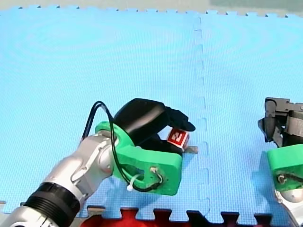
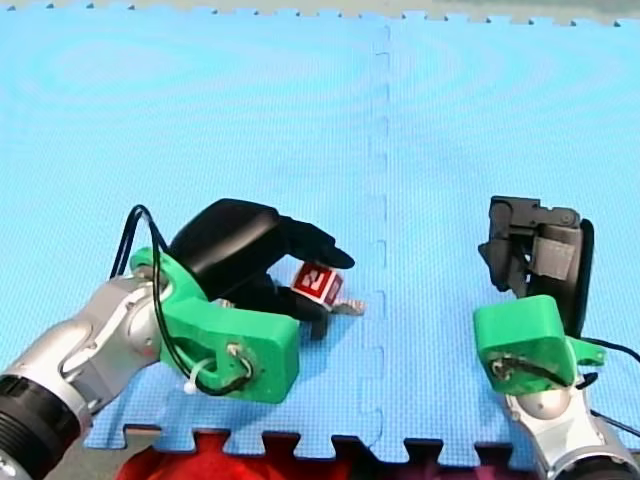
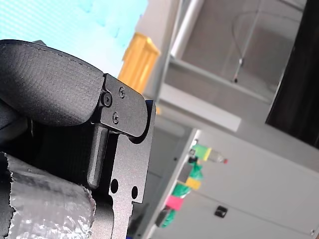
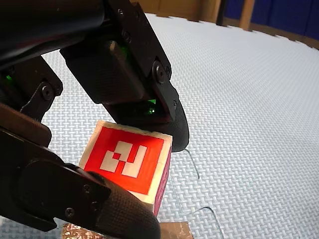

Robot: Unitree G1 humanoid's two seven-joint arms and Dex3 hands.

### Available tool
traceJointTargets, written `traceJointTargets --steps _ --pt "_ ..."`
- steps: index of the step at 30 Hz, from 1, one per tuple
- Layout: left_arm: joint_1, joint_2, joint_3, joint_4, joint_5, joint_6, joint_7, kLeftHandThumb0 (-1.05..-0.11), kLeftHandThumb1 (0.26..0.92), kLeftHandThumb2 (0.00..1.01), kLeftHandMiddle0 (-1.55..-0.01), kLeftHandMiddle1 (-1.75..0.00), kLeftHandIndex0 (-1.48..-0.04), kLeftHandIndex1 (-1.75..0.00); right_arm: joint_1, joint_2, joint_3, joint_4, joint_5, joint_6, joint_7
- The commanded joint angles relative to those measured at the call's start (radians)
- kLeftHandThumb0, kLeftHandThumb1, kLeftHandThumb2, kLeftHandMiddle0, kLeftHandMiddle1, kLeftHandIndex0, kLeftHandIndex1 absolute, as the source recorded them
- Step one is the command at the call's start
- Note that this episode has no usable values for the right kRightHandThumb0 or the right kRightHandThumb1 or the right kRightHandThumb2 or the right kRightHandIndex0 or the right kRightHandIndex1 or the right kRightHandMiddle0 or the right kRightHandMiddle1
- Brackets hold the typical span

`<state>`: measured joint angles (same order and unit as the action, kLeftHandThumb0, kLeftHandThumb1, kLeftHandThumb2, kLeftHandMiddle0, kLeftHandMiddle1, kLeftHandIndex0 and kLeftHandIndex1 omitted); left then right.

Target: Stack cube left

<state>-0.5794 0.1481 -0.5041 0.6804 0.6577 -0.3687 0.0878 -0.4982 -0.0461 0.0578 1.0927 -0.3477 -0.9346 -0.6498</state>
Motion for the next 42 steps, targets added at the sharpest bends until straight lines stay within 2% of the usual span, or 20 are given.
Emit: traceJointTargets --steps 1,11,21,33,36,37,38,40,41,42 --pt "-0.007 0.003 -0.003 0.013 0.001 -0.006 0.004 -0.457 0.838 0.01 -0.92 -1.75 -1.26 -0.01 -0.001 0.000 -0.001 -0.003 0.000 0.004 -0.005" --pt "-0.041 -0.018 -0.026 0.132 0.014 -0.044 0.051 -0.463 0.844 0.01 -0.92 -1.75 -1.26 0.00 -0.005 0.006 0.002 -0.008 -0.004 0.007 -0.015" --pt "-0.079 -0.035 -0.034 0.235 0.011 -0.085 0.086 -0.477 0.861 0.01 -0.91 -1.75 -1.23 0.00 -0.006 0.005 0.004 -0.006 -0.010 0.011 -0.026" --pt "-0.102 -0.044 -0.042 0.293 0.013 -0.114 0.117 -0.488 0.877 0.01 -0.89 -1.75 -1.24 -0.01 -0.006 0.011 0.006 -0.002 -0.011 0.008 -0.037" --pt "-0.103 -0.048 -0.041 0.298 0.011 -0.117 0.115 -0.485 0.881 0.01 -0.88 -1.75 -1.29 -0.03 -0.004 0.011 0.006 -0.004 -0.010 0.006 -0.038" --pt "-0.104 -0.049 -0.041 0.299 0.009 -0.115 0.110 -0.485 0.882 0.01 -0.88 -1.75 -1.19 -0.02 -0.003 0.011 0.006 -0.004 -0.010 0.005 -0.038" --pt "-0.105 -0.051 -0.040 0.295 0.006 -0.105 0.094 -0.485 0.884 0.01 -0.82 -1.75 -1.02 -0.01 -0.003 0.011 0.005 -0.004 -0.009 0.003 -0.038" --pt "-0.104 -0.055 -0.038 0.287 -0.002 -0.085 0.064 -0.519 0.864 0.00 -0.84 -1.31 -0.72 -0.01 -0.002 0.011 0.004 -0.003 -0.007 0.000 -0.037" --pt "-0.101 -0.056 -0.035 0.281 -0.009 -0.079 0.052 -0.629 0.813 0.00 -0.89 -1.01 -0.60 0.00 -0.002 0.012 0.004 -0.001 -0.006 -0.001 -0.037" --pt "-0.096 -0.057 -0.031 0.274 -0.016 -0.075 0.046 -0.698 0.788 0.00 -0.93 -0.89 -0.56 0.00 -0.003 0.013 0.003 0.000 -0.006 -0.002 -0.037"
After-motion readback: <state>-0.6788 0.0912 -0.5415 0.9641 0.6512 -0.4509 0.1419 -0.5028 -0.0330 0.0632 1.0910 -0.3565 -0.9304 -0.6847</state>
